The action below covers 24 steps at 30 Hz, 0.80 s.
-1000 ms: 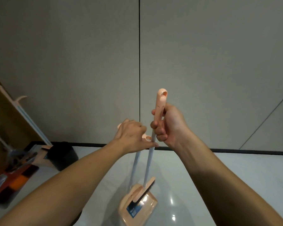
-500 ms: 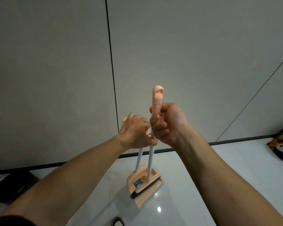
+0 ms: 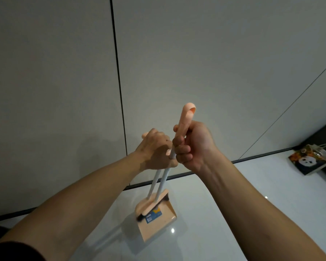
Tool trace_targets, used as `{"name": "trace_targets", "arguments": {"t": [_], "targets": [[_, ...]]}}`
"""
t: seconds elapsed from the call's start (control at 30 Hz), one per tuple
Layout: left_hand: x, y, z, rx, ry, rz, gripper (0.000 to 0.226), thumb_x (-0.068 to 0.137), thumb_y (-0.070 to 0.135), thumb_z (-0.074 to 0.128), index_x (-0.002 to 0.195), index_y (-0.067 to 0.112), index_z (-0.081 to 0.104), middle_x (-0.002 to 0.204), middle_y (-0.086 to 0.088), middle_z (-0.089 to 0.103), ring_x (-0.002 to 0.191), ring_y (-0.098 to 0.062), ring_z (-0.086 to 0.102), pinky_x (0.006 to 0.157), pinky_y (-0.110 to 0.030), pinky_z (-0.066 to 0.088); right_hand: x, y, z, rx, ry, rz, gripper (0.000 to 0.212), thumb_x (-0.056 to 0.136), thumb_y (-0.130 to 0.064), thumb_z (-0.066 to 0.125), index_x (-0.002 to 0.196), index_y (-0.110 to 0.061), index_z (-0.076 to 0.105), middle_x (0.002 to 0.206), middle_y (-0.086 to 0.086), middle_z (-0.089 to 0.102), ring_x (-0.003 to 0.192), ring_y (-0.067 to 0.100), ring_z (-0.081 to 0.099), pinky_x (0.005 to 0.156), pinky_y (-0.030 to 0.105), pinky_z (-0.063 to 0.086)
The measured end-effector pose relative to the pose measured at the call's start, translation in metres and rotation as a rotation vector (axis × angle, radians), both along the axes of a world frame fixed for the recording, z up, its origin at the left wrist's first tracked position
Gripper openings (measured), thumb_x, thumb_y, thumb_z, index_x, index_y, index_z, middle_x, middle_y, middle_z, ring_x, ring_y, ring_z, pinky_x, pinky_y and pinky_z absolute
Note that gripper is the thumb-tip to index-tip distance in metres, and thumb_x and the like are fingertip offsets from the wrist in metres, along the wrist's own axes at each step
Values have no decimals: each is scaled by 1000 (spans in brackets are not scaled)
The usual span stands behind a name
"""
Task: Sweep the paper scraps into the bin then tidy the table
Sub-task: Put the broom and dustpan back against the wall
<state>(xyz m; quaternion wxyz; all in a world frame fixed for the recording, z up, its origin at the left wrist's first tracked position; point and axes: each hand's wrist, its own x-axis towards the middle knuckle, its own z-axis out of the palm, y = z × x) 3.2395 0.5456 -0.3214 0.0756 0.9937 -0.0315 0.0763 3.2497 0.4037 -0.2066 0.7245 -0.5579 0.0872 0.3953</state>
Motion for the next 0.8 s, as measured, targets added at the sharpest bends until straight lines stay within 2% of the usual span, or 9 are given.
{"name": "trace_targets", "arguments": {"t": [0.07,0.17,0.23,0.27,0.33,0.4,0.53,0.7,0.8], "targets": [[11,4,0,70,9,-64,33,73,56,49,64,25,52,53,11,46,54,-9,47,63,-27,40,11,8,-8,23,23,-20,22,89,-22,37,86,-10,55,52,5,43,31,13,29,30,13,21],[30,11,-3,4,-39,-69,35,67,53,56,63,21,43,53,9,45,54,-9,47,56,-25,41,30,23,-22,37,77,-78,22,93,-28,41,77,-13,48,52,4,43,31,12,30,30,13,21],[37,17,-12,-1,-17,-6,44,65,67,52,71,24,44,68,13,49,69,-8,51,69,-28,44,44,32,-39,59,113,-95,23,93,-30,45,75,-16,45,53,3,42,31,11,29,31,13,20],[39,24,-21,17,-20,16,53,63,77,46,83,28,50,85,10,54,88,-13,53,82,-32,43,52,36,-48,69,136,-101,22,92,-29,47,75,-15,45,54,2,40,33,11,28,31,14,20],[38,41,-40,56,61,95,88,60,89,34,119,26,52,127,0,49,125,-23,39,107,-41,30,68,45,-67,84,186,-106,17,87,-21,48,71,-16,44,58,1,38,39,11,25,32,15,19],[34,59,-54,46,98,181,98,61,91,35,132,24,47,140,-3,42,134,-23,29,112,-42,21,85,55,-85,96,241,-94,22,78,-11,45,58,-18,42,57,0,39,41,10,25,33,16,20],[33,83,-75,45,216,314,83,72,79,52,136,25,48,147,-4,38,138,-23,24,113,-40,18,117,79,-114,109,358,-53,31,71,-3,40,46,-16,53,55,1,48,36,11,32,32,17,25],[32,96,-92,-49,291,415,60,82,60,57,129,23,56,132,0,49,126,-19,36,105,-32,29,148,110,-138,74,388,79,24,57,-6,39,38,-17,47,51,-1,40,34,11,33,35,16,25],[30,97,-106,-104,322,451,56,84,54,59,129,20,56,132,-1,49,125,-20,37,104,-32,30,166,120,-160,78,405,55,27,61,-7,35,40,-19,46,69,2,57,38,10,35,37,15,28]]}}
